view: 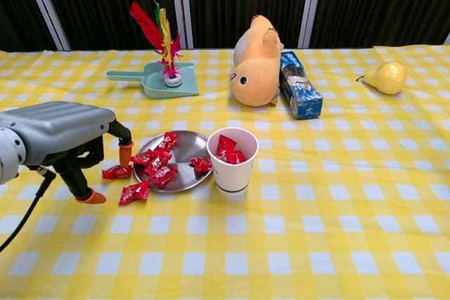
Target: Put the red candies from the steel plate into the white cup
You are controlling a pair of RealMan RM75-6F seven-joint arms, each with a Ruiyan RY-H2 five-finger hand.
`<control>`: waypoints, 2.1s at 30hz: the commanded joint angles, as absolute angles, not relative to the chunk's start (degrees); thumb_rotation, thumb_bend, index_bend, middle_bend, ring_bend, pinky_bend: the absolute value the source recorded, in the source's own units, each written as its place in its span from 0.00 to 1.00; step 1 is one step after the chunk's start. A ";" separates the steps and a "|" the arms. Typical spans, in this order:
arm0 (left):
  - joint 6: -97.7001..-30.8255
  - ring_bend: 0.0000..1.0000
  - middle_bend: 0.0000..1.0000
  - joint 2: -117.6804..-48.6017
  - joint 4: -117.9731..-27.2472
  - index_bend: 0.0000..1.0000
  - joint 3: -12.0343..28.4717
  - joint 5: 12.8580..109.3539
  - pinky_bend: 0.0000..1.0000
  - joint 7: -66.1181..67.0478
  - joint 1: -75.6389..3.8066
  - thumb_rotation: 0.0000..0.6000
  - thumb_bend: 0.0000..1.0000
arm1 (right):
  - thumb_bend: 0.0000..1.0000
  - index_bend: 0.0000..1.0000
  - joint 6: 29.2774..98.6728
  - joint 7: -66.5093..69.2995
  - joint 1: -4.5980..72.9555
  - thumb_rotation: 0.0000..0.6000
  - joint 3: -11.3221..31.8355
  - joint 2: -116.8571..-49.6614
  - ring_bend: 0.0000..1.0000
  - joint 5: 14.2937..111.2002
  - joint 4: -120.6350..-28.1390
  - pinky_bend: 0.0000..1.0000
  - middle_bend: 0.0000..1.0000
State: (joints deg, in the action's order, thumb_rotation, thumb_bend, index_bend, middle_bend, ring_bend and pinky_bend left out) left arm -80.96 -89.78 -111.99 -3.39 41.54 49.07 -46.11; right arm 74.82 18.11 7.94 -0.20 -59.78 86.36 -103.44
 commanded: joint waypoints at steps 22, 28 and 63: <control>-79.86 0.98 0.93 -98.78 -103.24 0.42 0.58 37.82 1.00 52.69 -43.09 1.00 0.32 | 0.33 0.00 74.69 18.45 8.00 1.00 -0.32 -59.70 0.00 86.54 -103.47 0.00 0.00; -79.72 0.98 0.93 -100.02 -102.25 0.42 1.49 37.76 1.00 53.17 -42.70 1.00 0.32 | 0.33 0.00 74.59 18.45 8.04 1.00 -0.35 -59.67 0.00 86.51 -103.52 0.00 0.00; -79.59 0.98 0.94 -94.63 -112.90 0.54 13.35 42.62 1.00 55.84 -46.16 1.00 0.44 | 0.33 0.00 74.67 18.31 8.04 1.00 -0.38 -59.75 0.00 86.60 -103.72 0.00 0.00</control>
